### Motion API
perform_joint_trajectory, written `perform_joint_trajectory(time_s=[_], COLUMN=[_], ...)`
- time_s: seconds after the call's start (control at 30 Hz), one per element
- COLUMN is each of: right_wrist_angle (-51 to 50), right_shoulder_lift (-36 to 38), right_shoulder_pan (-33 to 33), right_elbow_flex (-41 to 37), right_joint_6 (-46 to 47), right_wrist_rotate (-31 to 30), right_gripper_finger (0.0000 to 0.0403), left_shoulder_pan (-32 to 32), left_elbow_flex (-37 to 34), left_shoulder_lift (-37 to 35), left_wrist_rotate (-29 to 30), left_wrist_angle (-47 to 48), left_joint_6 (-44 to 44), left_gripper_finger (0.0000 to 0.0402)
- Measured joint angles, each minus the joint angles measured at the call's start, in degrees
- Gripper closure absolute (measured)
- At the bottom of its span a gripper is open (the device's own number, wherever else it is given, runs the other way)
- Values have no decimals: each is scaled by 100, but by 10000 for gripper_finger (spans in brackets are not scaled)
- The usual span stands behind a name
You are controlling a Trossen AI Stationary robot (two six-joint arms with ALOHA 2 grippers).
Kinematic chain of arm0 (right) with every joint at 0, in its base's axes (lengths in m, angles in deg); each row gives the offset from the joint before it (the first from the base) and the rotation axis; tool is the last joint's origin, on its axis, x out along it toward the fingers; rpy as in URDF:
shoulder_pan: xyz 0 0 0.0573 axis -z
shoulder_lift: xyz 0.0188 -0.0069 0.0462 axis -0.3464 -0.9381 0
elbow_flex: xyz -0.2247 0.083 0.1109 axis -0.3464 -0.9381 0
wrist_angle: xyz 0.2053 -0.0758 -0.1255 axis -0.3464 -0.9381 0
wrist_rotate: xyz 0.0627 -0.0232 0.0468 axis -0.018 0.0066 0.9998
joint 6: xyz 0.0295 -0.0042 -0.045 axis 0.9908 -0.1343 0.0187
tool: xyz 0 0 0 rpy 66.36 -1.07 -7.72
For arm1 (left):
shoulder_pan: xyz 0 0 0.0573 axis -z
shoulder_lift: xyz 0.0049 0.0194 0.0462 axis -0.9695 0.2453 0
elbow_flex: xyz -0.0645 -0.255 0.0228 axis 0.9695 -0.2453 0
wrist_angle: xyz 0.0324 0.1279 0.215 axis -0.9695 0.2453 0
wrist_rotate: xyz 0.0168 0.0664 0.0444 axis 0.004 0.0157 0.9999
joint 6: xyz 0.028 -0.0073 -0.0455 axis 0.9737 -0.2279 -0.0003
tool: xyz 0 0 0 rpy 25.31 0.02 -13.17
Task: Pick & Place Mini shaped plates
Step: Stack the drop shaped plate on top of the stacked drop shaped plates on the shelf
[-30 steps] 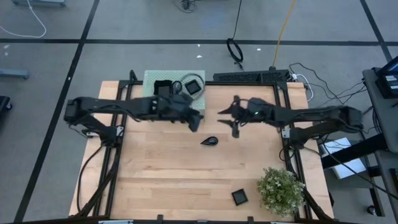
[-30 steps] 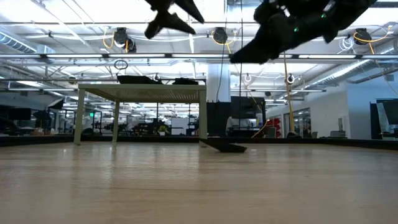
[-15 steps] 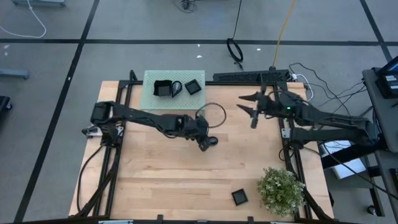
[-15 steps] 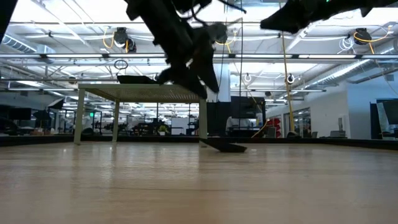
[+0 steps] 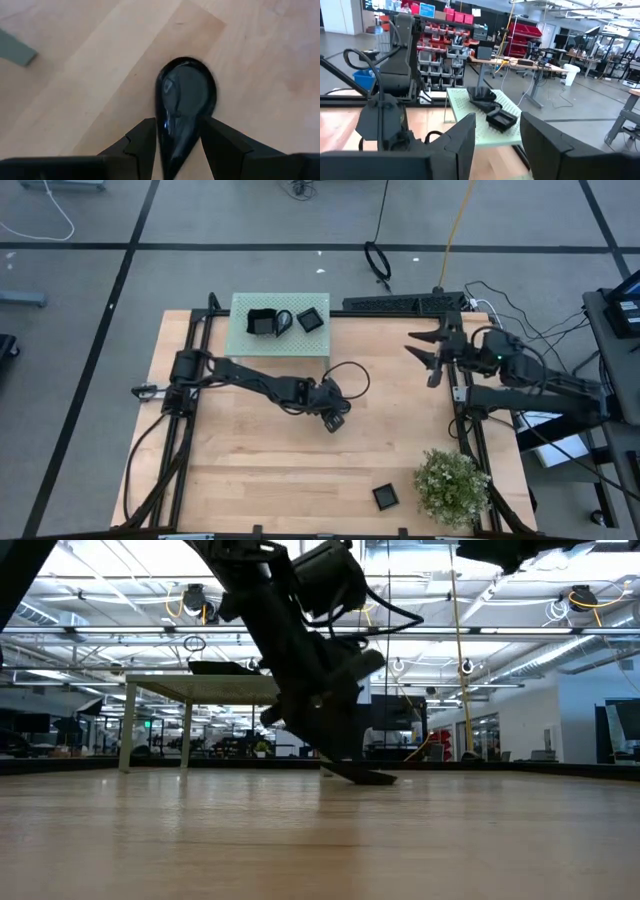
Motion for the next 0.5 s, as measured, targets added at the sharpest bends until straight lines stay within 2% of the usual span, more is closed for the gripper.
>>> perform_joint_trajectory(time_s=[0.27, 0.5], right_wrist_angle=[-762, -518], right_shoulder_lift=[337, 706], right_shoulder_pan=[0, -2], right_elbow_flex=[-5, -428], right_joint_6=[71, 244], right_wrist_rotate=[0, -180], right_gripper_finger=[262, 262], left_shoulder_pan=[-16, -15], left_elbow_flex=[0, 2], left_shoulder_lift=[151, 150], left_wrist_rotate=[626, 666], left_wrist_angle=[-97, -560], left_joint_6=[121, 460], left_gripper_finger=[250, 250])
